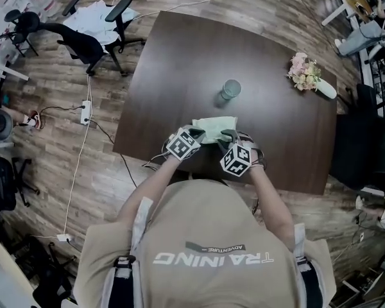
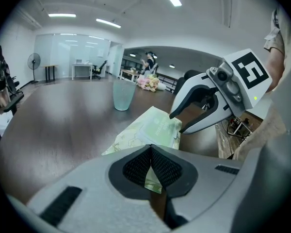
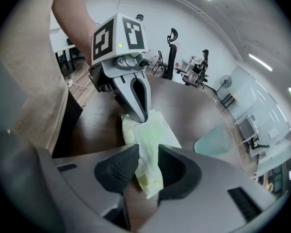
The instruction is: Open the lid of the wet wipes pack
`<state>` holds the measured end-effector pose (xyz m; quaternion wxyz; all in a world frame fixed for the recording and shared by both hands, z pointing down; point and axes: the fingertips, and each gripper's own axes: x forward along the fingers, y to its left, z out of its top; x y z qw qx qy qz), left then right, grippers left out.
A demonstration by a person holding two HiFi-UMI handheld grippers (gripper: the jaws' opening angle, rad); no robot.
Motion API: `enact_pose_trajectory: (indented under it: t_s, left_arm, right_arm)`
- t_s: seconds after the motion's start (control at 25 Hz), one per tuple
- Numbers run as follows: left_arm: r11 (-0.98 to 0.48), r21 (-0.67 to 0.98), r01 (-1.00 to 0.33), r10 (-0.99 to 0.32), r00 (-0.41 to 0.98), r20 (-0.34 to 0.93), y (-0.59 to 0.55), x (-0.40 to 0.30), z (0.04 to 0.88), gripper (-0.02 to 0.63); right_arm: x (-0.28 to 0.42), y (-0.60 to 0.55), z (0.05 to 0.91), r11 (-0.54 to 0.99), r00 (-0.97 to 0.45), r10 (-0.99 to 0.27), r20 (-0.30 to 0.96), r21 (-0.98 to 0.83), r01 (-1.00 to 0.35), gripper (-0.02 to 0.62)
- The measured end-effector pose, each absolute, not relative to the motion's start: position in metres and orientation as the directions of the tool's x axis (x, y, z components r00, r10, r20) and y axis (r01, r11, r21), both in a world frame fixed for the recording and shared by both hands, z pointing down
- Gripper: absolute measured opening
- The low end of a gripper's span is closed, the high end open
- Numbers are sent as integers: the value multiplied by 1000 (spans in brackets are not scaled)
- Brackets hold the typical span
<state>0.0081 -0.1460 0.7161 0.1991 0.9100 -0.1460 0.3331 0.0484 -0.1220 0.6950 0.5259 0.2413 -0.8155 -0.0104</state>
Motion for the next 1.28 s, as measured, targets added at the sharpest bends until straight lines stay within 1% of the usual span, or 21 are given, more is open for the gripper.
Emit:
enact_pose_trajectory:
  t_s: [0.2,0.32,0.6,0.88,1.12,1.28]
  left_arm:
    - [-875,280,-395,-127,745,655,-149,6,719,9]
    - [-871,286,-399,-130,749,649,-148,5,720,9]
    - [-881,277,-383,-120,748,653,-149,1,722,9]
    - [-889,281,-361,-103,757,646,-148,3,721,9]
    - [-888,293,-353,-93,764,639,-149,1,720,9]
    - [-888,294,-352,-88,759,645,-148,1,722,9]
  right_arm:
    - [43,-123,710,918,-258,-379,888,326,-226,98]
    - [41,-124,716,915,-206,-400,893,376,-143,101]
    - [37,-126,719,886,-196,-460,866,433,-166,103]
    - [39,-127,716,930,-253,-350,902,301,-211,101]
    - [37,-126,711,933,-258,-330,908,271,-238,94]
    - [39,-125,703,926,-276,-342,898,272,-264,67]
